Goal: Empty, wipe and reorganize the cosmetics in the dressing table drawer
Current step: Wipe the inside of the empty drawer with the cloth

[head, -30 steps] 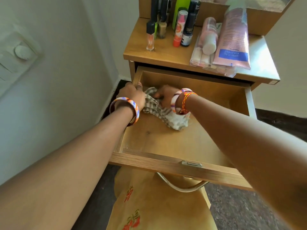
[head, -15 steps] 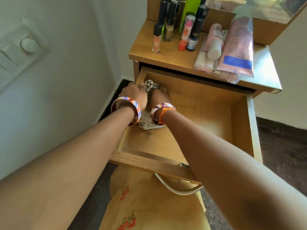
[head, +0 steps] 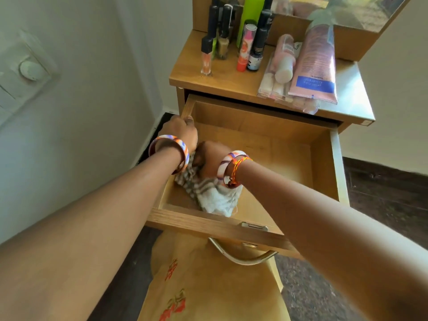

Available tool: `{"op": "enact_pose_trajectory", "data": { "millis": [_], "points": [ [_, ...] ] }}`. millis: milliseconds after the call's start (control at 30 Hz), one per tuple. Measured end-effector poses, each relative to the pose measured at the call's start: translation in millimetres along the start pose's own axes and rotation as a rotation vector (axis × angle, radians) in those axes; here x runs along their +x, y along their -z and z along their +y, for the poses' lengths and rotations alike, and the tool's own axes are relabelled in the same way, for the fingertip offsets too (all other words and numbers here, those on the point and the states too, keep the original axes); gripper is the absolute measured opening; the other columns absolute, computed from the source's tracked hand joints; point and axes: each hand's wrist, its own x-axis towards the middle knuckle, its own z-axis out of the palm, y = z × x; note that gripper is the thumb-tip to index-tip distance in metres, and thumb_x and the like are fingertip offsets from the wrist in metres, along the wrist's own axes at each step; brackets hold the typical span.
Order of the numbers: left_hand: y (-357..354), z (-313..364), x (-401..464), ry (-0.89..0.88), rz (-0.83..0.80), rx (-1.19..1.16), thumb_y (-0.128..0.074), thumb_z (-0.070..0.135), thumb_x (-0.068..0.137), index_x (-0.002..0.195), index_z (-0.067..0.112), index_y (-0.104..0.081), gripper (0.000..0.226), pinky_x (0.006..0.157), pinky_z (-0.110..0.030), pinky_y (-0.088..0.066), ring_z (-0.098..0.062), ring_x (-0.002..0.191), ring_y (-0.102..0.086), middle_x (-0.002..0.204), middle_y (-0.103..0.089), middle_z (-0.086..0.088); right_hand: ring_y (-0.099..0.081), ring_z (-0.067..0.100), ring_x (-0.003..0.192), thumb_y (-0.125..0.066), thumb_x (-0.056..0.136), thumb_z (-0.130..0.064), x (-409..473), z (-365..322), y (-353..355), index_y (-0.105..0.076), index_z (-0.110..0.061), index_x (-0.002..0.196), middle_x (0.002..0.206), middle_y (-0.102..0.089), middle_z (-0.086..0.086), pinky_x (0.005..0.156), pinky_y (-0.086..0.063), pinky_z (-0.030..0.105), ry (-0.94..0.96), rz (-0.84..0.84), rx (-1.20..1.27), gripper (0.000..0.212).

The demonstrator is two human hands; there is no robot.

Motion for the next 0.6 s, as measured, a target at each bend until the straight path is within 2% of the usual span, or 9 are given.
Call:
{"op": "enact_pose_trajectory", "data": {
  "millis": [100,167,233,300,333,367,400,500,600],
  "points": [
    [-5.7,11.5,-18.5,-0.054,-0.029,0.048,-0.025,0.034,0.102,0.132,0.0,-0.045,0.05,0.101,-0.04,-0.038,-0.038,0.125,-0.047,0.138,-0.049,-0.019,-0.062,0.027,0.101,-0.062,0.08,-0.007,-32.0,-5.6,-20.5,-0.07,-0.013,0.109,0.112,-0.067,0.009,0.088,-0.052,0.035,0.125,-0.181,-0.035,0.031],
    [-5.0,9.7,-15.7,-0.047,-0.015,0.075,-0.025,0.033,0.102,0.132,-0.003,-0.045,0.05,0.103,-0.041,-0.037,-0.039,0.126,-0.046,0.139,-0.048,-0.021,-0.063,0.029,0.098,-0.062,0.077,-0.005,-23.5,2.5,-31.6,-0.067,-0.009,0.106,0.107,-0.067,0.011,0.084,-0.055,0.039,0.085,-0.234,-0.097,0.029],
    [-4.2,5.9,-13.8,-0.045,-0.011,0.099,-0.025,0.032,0.103,0.132,-0.004,-0.045,0.05,0.104,-0.042,-0.035,-0.04,0.128,-0.044,0.14,-0.047,-0.022,-0.067,0.03,0.088,-0.067,0.07,-0.007,-24.4,15.4,-35.9,-0.064,-0.013,0.1,0.094,-0.068,0.009,0.074,-0.056,0.034,-0.011,-0.253,-0.204,0.03],
    [-0.9,6.3,-15.8,-0.062,0.002,0.119,-0.025,0.032,0.102,0.133,-0.003,-0.043,0.05,0.106,-0.042,-0.033,-0.039,0.13,-0.042,0.142,-0.044,-0.021,-0.067,0.028,0.081,-0.069,0.072,-0.007,-42.7,39.9,-24.9,-0.066,-0.012,0.088,0.084,-0.065,0.008,0.069,-0.053,0.029,-0.125,-0.257,-0.332,0.018],
    [-0.2,7.1,-17.4,-0.068,0.007,0.127,-0.025,0.032,0.102,0.134,-0.003,-0.043,0.05,0.107,-0.042,-0.032,-0.038,0.131,-0.041,0.143,-0.043,-0.021,-0.067,0.027,0.081,-0.069,0.075,-0.01,-57.7,54.2,-17.4,-0.065,-0.014,0.079,0.084,-0.064,0.006,0.069,-0.053,0.028,-0.204,-0.267,-0.385,0.007],
    [-0.6,7.4,-17.2,-0.071,0.012,0.132,-0.025,0.031,0.102,0.134,-0.003,-0.043,0.05,0.107,-0.042,-0.031,-0.038,0.132,-0.04,0.143,-0.043,-0.021,-0.067,0.026,0.085,-0.069,0.077,-0.017,-74.9,67.4,-11.6,-0.063,-0.015,0.073,0.087,-0.065,0.004,0.07,-0.052,0.029,-0.307,-0.241,-0.406,0.008],
    [-1.1,7.9,-17.5,-0.074,0.015,0.132,-0.025,0.031,0.102,0.133,-0.003,-0.043,0.049,0.107,-0.041,-0.031,-0.038,0.132,-0.04,0.143,-0.042,-0.021,-0.067,0.025,0.09,-0.067,0.08,-0.022,-92.0,76.4,-7.5,-0.064,-0.015,0.074,0.093,-0.067,0.004,0.072,-0.052,0.029,-0.399,-0.229,-0.414,0.01],
    [-3.3,8.0,-18.6,-0.074,0.014,0.115,-0.024,0.031,0.102,0.134,-0.003,-0.042,0.05,0.107,-0.042,-0.031,-0.039,0.131,-0.04,0.142,-0.043,-0.022,-0.061,0.033,0.111,-0.056,0.091,-0.02,-108.9,82.7,-16.8,-0.066,-0.008,0.111,0.121,-0.063,0.012,0.089,-0.051,0.036,-0.47,-0.154,-0.368,0.026],
    [-4.9,9.3,-23.5,-0.071,-0.003,0.153,-0.024,0.029,0.103,0.134,-0.005,-0.04,0.049,0.107,-0.042,-0.031,-0.038,0.131,-0.04,0.142,-0.043,-0.023,-0.054,0.038,0.119,-0.047,0.094,-0.015,-97.4,79.7,-7.0,-0.061,-0.006,0.12,0.13,-0.057,0.016,0.096,-0.047,0.042,-0.567,0.049,-0.224,0.031]
  ]
}}
